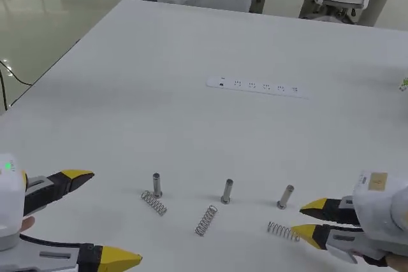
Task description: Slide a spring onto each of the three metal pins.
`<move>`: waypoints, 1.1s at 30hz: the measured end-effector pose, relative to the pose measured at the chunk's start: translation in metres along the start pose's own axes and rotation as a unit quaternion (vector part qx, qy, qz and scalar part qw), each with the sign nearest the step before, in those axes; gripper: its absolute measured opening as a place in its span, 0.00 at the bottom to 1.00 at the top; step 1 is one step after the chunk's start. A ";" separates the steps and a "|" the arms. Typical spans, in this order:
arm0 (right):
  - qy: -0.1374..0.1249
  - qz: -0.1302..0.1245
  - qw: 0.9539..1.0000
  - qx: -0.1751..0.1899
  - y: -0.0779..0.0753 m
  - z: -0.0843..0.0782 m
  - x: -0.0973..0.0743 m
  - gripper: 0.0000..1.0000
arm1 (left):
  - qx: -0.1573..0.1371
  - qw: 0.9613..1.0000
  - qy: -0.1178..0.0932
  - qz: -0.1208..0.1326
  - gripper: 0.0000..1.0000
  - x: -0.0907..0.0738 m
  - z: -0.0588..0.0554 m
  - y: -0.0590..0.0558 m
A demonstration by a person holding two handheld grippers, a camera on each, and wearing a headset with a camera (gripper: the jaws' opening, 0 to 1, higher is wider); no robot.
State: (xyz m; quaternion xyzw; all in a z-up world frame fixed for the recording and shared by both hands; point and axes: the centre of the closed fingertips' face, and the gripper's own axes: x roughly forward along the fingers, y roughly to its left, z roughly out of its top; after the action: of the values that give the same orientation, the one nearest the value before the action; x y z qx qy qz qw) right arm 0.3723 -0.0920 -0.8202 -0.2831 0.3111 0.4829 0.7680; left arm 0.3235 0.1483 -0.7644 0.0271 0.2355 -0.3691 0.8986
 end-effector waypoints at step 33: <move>0.088 0.056 0.993 -0.060 0.007 -0.024 0.029 0.13 | -0.009 1.000 0.001 0.002 0.96 -0.003 -0.008 0.000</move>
State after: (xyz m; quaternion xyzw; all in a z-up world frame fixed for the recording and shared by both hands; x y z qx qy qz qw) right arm 0.3707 -0.0908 -0.8587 -0.3524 0.3634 0.5157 0.6913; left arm 0.3189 0.1519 -0.7701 0.0203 0.2396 -0.3649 0.8994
